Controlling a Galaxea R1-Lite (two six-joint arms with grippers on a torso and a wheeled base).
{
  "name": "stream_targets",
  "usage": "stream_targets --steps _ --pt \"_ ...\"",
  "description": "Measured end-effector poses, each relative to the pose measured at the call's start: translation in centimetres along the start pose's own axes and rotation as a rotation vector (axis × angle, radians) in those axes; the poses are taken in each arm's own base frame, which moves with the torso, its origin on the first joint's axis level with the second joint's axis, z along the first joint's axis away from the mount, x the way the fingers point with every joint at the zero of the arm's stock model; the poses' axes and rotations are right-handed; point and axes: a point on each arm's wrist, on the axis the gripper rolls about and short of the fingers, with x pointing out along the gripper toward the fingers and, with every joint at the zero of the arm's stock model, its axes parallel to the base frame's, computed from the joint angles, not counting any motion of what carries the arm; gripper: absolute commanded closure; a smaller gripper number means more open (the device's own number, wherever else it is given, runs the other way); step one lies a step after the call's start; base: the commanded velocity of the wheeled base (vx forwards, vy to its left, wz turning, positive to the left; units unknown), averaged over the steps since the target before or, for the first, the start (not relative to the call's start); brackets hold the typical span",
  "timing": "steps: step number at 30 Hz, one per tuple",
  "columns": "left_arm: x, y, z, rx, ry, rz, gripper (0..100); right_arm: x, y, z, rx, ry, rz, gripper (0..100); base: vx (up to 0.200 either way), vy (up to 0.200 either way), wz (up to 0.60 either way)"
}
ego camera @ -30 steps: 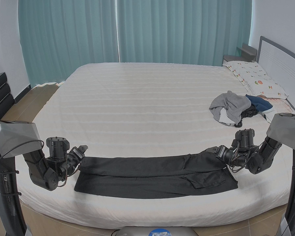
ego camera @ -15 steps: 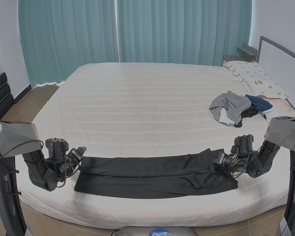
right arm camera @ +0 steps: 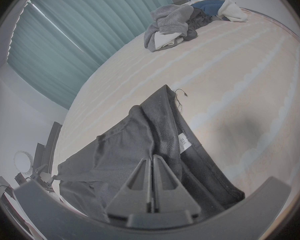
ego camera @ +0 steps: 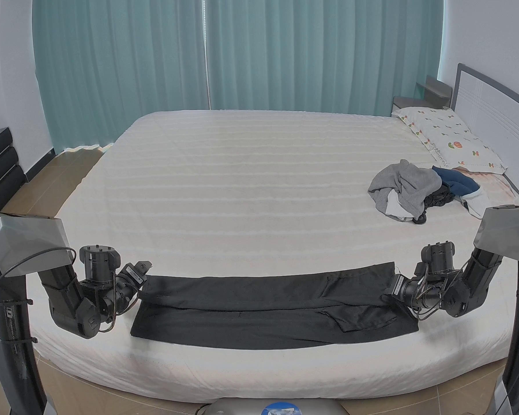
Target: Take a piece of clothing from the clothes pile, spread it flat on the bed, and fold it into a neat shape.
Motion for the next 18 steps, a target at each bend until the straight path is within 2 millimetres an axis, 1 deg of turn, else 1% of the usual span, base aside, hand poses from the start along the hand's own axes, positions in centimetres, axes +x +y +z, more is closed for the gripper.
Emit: stream_targets --steps 5,9,13,18 --pt "-0.2 -0.3 0.3 0.003 -0.008 -0.010 0 -0.2 -0.2 -0.2 0.007 0.006 -0.007 0 0.000 0.000 0.00" --pt "-0.2 -0.7 0.6 0.013 -0.008 -0.010 0 -1.0 0.1 0.0 0.023 -0.005 0.001 0 0.000 0.000 0.00" --pt "0.5 -1.4 1.0 0.023 0.009 0.005 0 -1.9 0.5 0.2 0.087 -0.018 0.011 0 0.000 0.000 0.00" --pt "2.0 -2.6 1.8 0.048 0.038 0.027 0 -2.7 0.6 0.9 0.217 -0.040 0.025 0 0.000 0.000 0.00"
